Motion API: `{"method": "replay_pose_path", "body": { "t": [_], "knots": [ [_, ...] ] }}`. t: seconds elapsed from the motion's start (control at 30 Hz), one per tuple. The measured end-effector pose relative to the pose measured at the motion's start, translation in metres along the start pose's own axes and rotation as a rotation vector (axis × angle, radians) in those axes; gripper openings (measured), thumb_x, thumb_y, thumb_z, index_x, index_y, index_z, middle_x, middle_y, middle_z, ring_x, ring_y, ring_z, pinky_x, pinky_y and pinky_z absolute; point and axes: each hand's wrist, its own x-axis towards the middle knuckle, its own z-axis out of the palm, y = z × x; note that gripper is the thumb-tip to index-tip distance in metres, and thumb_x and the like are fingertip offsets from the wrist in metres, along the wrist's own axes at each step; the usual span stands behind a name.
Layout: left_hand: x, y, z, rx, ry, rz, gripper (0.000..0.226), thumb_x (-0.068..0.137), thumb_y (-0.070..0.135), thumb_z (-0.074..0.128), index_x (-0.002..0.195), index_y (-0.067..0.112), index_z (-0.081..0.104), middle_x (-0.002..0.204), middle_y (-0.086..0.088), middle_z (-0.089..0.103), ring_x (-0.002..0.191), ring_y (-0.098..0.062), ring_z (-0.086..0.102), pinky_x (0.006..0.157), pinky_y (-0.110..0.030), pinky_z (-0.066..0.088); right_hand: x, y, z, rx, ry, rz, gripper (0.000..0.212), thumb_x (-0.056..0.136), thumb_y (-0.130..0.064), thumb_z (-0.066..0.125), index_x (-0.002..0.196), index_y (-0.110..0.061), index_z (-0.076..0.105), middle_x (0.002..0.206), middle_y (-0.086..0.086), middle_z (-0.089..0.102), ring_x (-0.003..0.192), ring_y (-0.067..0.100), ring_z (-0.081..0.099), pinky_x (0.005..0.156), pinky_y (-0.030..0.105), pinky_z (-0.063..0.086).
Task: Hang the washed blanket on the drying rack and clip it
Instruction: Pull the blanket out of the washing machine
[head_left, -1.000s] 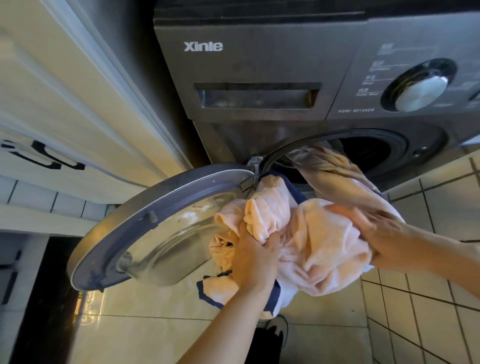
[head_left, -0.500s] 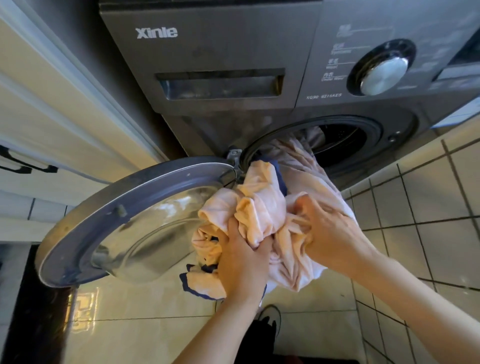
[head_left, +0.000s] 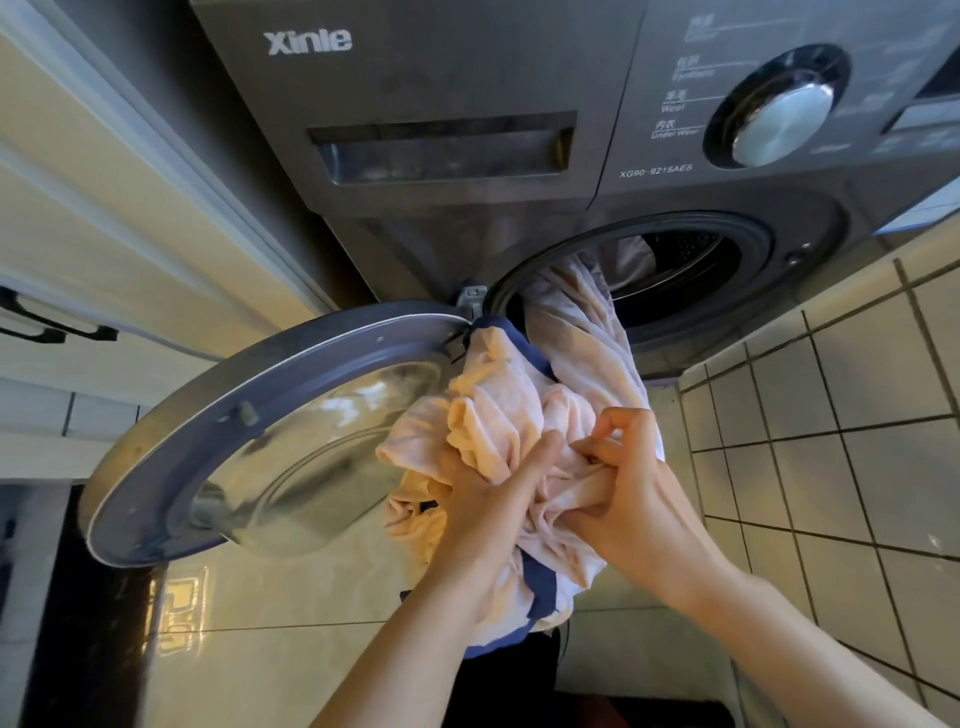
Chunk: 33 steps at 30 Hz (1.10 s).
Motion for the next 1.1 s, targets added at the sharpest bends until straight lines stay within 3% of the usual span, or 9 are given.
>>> {"method": "replay_pose_path", "body": {
  "t": [0.1,0.17,0.33,0.43,0.57,0.67,0.73,0.93,1.1],
  "knots": [
    [-0.001,0.01,0.004,0.017,0.098,-0.055,0.129,0.023,0.087,0.074,0.137,0.045,0.033,0.131,0.001,0.054,0.113,-0.021,0.059,0.091,-0.043,0.053,-0.001,-0.008,0.001,-0.011,-0.004,-0.08,0.071,0.069,-0.005,0.078,0.095,-0.041,0.022,0.077,-0.03,0.068,0.092,-0.01,0.061,0.075,0.005,0.043],
    [-0.004,0.014,0.004,-0.048,0.141,-0.069,0.12,0.026,0.084,0.077,0.132,0.042,0.038,0.118,-0.001,0.061,0.1,-0.021,0.065,0.082,-0.042,0.057,-0.002,-0.017,0.002,-0.076,-0.004,-0.204,0.059,0.068,-0.005,0.074,0.095,-0.031,0.028,0.086,-0.033,0.066,0.093,-0.005,0.059,0.073,0.002,0.039],
    [-0.017,0.018,-0.007,-0.064,0.138,0.046,0.038,0.062,0.038,0.08,0.096,0.028,0.065,0.087,-0.008,0.073,0.077,-0.021,0.071,0.071,-0.045,0.06,-0.008,-0.023,0.008,-0.095,-0.04,-0.32,0.041,0.07,-0.023,0.067,0.095,-0.02,0.035,0.082,-0.026,0.065,0.091,0.005,0.049,0.077,-0.004,0.032],
    [-0.017,0.016,-0.016,-0.074,0.099,0.05,0.029,0.064,0.026,0.077,0.091,0.03,0.069,0.084,-0.003,0.074,0.08,-0.02,0.072,0.077,-0.048,0.058,-0.014,-0.016,0.011,-0.08,-0.098,-0.255,0.041,0.077,-0.038,0.063,0.102,-0.02,0.036,0.099,-0.011,0.06,0.095,0.005,0.045,0.082,-0.004,0.03],
    [-0.016,0.014,-0.026,-0.062,0.091,0.085,0.028,0.065,0.023,0.073,0.093,0.029,0.07,0.085,-0.001,0.075,0.083,-0.019,0.072,0.083,-0.048,0.057,-0.012,-0.006,0.002,-0.136,-0.191,-0.311,0.049,0.081,-0.036,0.07,0.117,-0.02,0.041,0.11,0.0,0.056,0.104,0.006,0.049,0.088,0.004,0.035],
    [-0.019,0.019,-0.03,-0.013,0.099,0.129,0.017,0.066,0.023,0.068,0.083,0.025,0.07,0.081,-0.01,0.074,0.08,-0.026,0.072,0.08,-0.054,0.056,-0.002,0.003,-0.01,-0.371,-0.182,-0.503,0.055,0.083,-0.042,0.071,0.123,-0.013,0.047,0.12,0.002,0.059,0.116,0.017,0.054,0.099,0.029,0.044],
    [-0.02,0.022,-0.033,0.008,0.13,0.136,0.012,0.068,0.022,0.067,0.078,0.029,0.069,0.079,-0.009,0.073,0.077,-0.025,0.071,0.079,-0.053,0.057,0.004,0.008,-0.017,-0.525,-0.202,-0.587,0.063,0.083,-0.05,0.067,0.129,-0.012,0.047,0.13,0.001,0.056,0.128,0.016,0.047,0.107,0.036,0.039],
    [-0.03,0.026,-0.046,-0.009,0.127,0.14,0.021,0.081,0.014,0.069,0.075,0.035,0.066,0.074,0.012,0.072,0.076,-0.008,0.069,0.079,-0.036,0.056,0.034,0.036,-0.048,-0.829,-0.38,-0.599,0.098,0.072,-0.067,0.06,0.149,-0.021,0.02,0.154,-0.004,0.028,0.146,0.016,0.016,0.118,0.043,0.014],
    [-0.034,0.028,-0.063,-0.015,0.122,0.137,0.025,0.077,0.022,0.074,0.087,0.042,0.063,0.088,0.01,0.072,0.09,-0.016,0.069,0.088,-0.044,0.054,0.066,0.049,-0.055,-1.058,-0.462,-0.538,0.109,0.071,-0.064,0.068,0.152,-0.031,0.003,0.158,-0.003,0.016,0.145,0.031,0.014,0.115,0.053,0.02]
  ]
}}
